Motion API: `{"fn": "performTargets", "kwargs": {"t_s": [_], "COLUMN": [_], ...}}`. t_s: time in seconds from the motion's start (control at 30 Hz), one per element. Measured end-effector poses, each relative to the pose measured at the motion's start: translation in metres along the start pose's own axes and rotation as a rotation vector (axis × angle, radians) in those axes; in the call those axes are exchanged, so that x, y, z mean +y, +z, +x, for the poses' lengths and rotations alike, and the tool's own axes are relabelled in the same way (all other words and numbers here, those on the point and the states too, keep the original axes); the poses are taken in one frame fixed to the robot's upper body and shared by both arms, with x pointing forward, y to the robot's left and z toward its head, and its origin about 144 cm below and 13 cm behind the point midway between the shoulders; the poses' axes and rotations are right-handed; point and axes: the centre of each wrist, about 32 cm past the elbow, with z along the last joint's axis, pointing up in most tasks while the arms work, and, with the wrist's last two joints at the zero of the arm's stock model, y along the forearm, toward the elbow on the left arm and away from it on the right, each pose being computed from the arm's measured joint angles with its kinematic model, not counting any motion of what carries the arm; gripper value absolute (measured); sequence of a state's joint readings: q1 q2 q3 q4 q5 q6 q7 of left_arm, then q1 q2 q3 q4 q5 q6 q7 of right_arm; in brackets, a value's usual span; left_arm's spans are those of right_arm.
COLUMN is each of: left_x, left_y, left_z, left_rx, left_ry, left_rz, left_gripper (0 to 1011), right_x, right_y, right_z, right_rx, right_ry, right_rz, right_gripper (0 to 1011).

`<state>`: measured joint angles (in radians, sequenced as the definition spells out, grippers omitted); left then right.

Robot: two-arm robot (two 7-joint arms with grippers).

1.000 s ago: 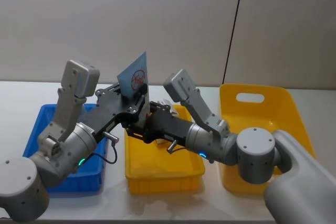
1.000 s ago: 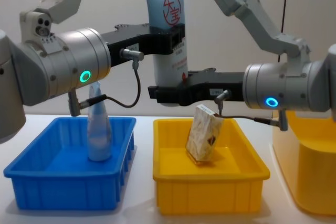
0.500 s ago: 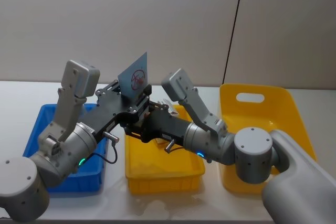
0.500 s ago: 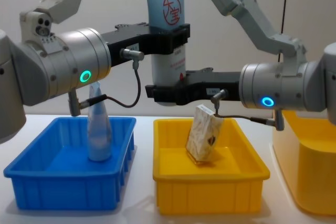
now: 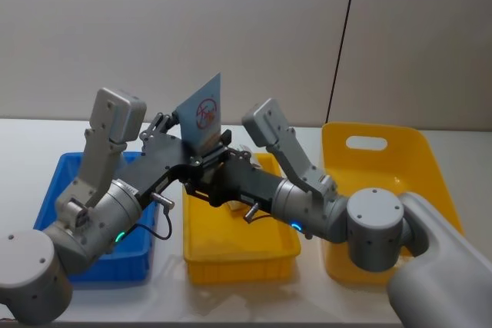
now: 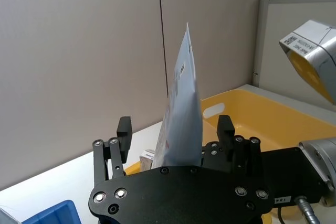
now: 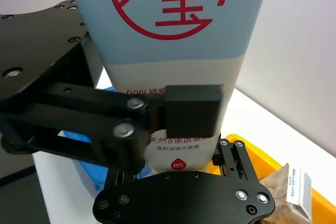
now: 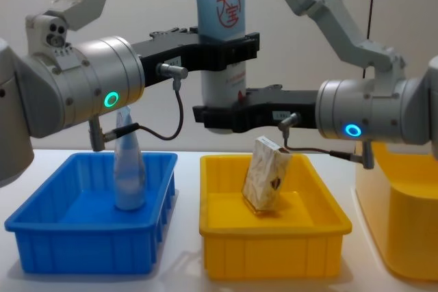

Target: Bimanual collaborative sorting of washing and personal care products

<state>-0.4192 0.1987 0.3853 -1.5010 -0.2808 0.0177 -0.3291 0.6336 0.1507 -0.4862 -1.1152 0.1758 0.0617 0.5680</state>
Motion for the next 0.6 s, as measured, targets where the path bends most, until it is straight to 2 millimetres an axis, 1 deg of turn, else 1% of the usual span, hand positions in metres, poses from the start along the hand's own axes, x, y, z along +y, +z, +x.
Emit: {"fn": "performTargets", "kwargs": {"t_s": [0.03, 0.1, 0.37, 0.6], "left_x": [0.0, 0.0, 0.0, 0.0], "left_y": [0.0, 0.0, 0.0, 0.0], "left_z": [0.0, 0.0, 0.0, 0.0], "left_rx": [0.0, 0.0, 0.0, 0.0], "left_ry": [0.0, 0.0, 0.0, 0.0], "left_rz": [0.0, 0.0, 0.0, 0.0], "left_gripper": [959, 1000, 1001, 1001], "right_x": [-0.001, -0.002, -0.007, -0.012], "right_y": [0.0, 0.0, -0.001, -0.001], "right_z": [0.0, 0.0, 0.003, 0.008], "right_rx": [0.001, 0.006, 0.027, 0.059], "right_ry": [-0.003, -0.014, -0.066, -0.148], "right_rz": [0.001, 0.001, -0.003, -0.013], "right_gripper": [641, 641, 641, 641]}}
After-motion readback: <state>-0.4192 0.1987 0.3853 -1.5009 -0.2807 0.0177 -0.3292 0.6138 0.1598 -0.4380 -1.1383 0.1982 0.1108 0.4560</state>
